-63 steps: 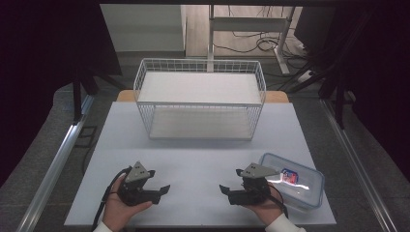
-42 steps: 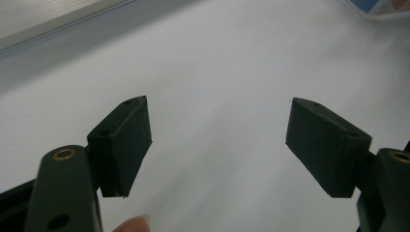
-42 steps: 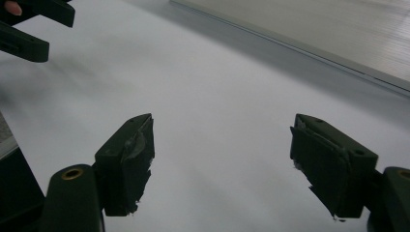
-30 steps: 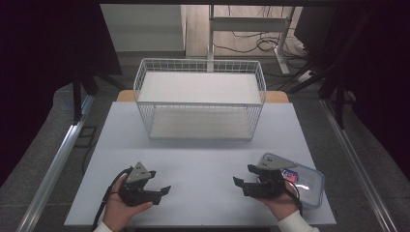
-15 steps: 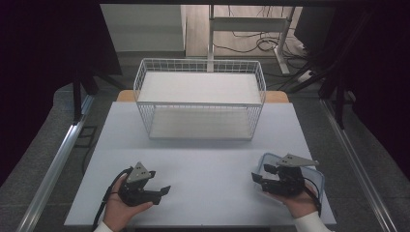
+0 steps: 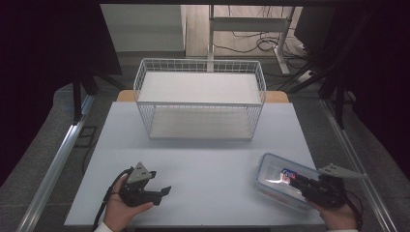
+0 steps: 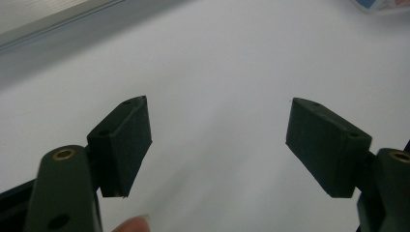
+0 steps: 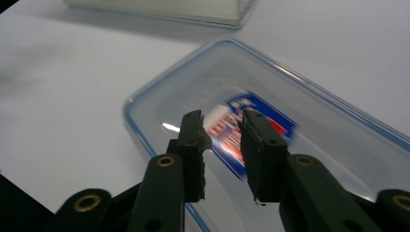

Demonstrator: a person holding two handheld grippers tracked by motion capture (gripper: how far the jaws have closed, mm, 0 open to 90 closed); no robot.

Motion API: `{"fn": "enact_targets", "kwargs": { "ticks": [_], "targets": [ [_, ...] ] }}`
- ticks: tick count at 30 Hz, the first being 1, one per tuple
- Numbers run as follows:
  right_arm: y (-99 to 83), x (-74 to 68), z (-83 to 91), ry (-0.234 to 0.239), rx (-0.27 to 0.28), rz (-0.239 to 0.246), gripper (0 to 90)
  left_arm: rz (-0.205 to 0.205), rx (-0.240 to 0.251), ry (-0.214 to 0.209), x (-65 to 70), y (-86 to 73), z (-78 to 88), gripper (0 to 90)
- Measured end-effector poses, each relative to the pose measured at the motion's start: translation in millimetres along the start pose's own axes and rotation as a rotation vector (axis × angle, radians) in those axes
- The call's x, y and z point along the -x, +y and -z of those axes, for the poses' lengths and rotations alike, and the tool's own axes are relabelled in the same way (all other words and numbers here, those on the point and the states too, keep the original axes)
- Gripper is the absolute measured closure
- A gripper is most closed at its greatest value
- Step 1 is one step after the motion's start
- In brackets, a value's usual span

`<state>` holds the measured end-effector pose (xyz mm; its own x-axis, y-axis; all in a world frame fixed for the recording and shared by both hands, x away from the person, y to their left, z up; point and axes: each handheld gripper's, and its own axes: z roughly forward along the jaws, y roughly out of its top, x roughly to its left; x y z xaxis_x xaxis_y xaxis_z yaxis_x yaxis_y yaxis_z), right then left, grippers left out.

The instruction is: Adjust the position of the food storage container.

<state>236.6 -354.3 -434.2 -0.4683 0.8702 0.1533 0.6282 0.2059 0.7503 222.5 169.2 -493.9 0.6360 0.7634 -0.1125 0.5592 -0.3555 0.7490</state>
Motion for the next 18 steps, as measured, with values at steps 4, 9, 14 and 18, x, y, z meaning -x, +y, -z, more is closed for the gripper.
{"fn": "enact_targets", "kwargs": {
  "ticks": [4,9,14,18],
  "targets": [
    [-7.2,14.6,14.2,-0.063,-0.006,-0.016,80.0,-0.002,-0.005,-0.005,0.7,0.1,-1.6,23.9],
    [-12.2,25.2,23.9,-0.133,-0.044,-0.005,87.4,-0.003,-0.005,-0.005,1.4,0.3,-0.8,23.9],
    [-17.2,37.3,30.7,-0.2,-0.075,-0.05,88.5,-0.004,-0.005,-0.003,1.4,0.3,-0.9,23.9],
    [-21.7,48.4,32.3,-0.272,-0.099,-0.075,88.5,-0.004,-0.006,-0.004,1.4,0.3,-1.2,23.9]
  ]
}}
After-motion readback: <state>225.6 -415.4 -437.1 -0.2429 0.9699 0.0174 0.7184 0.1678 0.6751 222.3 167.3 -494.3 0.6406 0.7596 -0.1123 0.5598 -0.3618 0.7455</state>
